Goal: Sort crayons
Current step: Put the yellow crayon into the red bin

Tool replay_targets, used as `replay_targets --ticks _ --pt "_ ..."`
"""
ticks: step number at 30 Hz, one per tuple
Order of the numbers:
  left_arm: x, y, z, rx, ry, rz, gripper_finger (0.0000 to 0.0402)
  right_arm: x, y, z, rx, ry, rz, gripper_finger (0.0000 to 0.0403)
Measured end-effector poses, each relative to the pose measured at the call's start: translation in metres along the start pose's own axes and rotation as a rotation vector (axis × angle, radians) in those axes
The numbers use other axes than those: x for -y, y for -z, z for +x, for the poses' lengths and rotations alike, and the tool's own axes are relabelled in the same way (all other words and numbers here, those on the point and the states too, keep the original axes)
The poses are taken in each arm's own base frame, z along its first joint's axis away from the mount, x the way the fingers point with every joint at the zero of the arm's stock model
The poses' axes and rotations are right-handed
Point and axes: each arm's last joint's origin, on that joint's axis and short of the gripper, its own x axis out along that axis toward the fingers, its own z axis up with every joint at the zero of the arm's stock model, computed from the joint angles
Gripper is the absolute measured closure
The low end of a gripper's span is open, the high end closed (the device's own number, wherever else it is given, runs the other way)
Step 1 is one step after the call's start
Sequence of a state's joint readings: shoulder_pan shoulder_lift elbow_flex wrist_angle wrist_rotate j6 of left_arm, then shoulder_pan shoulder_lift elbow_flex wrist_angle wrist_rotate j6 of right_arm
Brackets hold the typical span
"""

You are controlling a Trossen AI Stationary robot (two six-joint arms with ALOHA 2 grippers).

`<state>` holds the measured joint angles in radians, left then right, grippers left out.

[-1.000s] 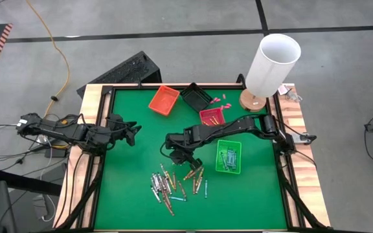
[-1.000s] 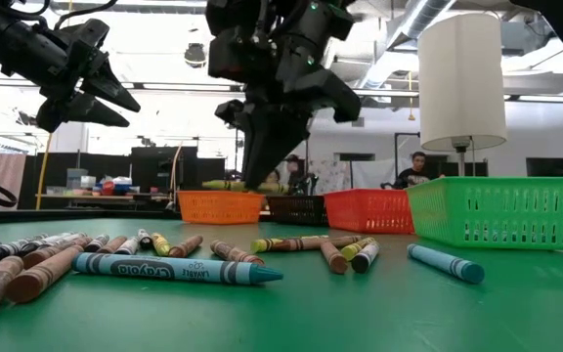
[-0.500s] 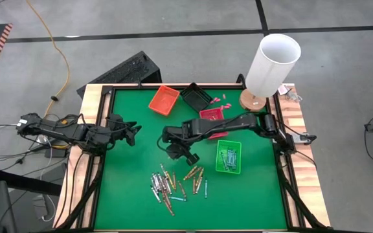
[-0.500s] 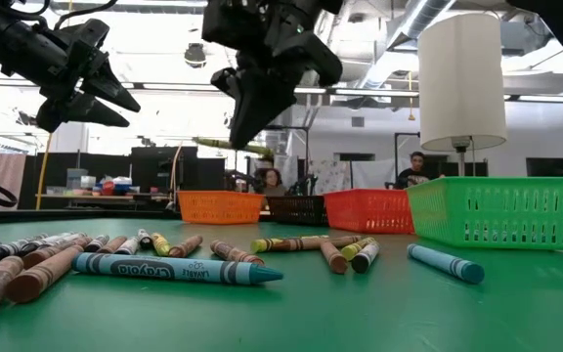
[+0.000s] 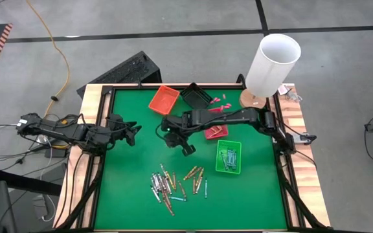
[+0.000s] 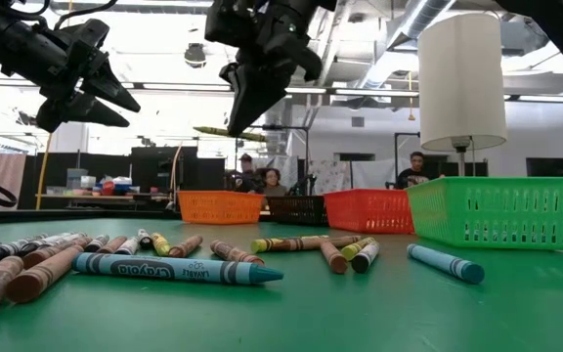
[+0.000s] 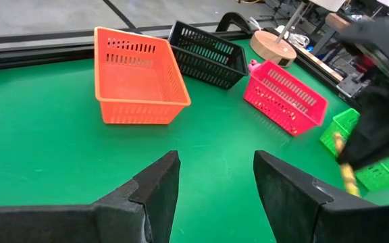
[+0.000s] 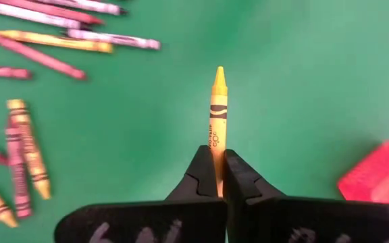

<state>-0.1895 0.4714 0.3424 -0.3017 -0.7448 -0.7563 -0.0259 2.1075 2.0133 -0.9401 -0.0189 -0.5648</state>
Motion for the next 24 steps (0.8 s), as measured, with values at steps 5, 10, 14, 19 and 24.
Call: replay_targets --ticks 5,10,14,19,24 --pt "0.0 0.0 0.0 0.0 0.0 0.0 0.0221 0.015 0.005 -0.006 -0.007 0.047 0.082 0.0402" --pt "0.0 0.0 0.0 0.0 0.0 0.0 0.0221 0.033 0.014 -0.011 -0.008 0.073 0.215 0.0402" --pt "0.0 0.0 0.0 0.0 0.0 0.0 0.0221 0.051 0.029 -0.018 -0.053 0.13 0.371 0.0401" --pt "0.0 0.0 0.0 0.0 0.0 0.0 0.0221 0.072 0.052 -0.021 -0.103 0.146 0.536 0.04" --pt "0.0 0.0 0.0 0.0 0.0 0.0 0.0221 0.088 0.071 -0.025 -0.136 0.162 0.635 0.0399"
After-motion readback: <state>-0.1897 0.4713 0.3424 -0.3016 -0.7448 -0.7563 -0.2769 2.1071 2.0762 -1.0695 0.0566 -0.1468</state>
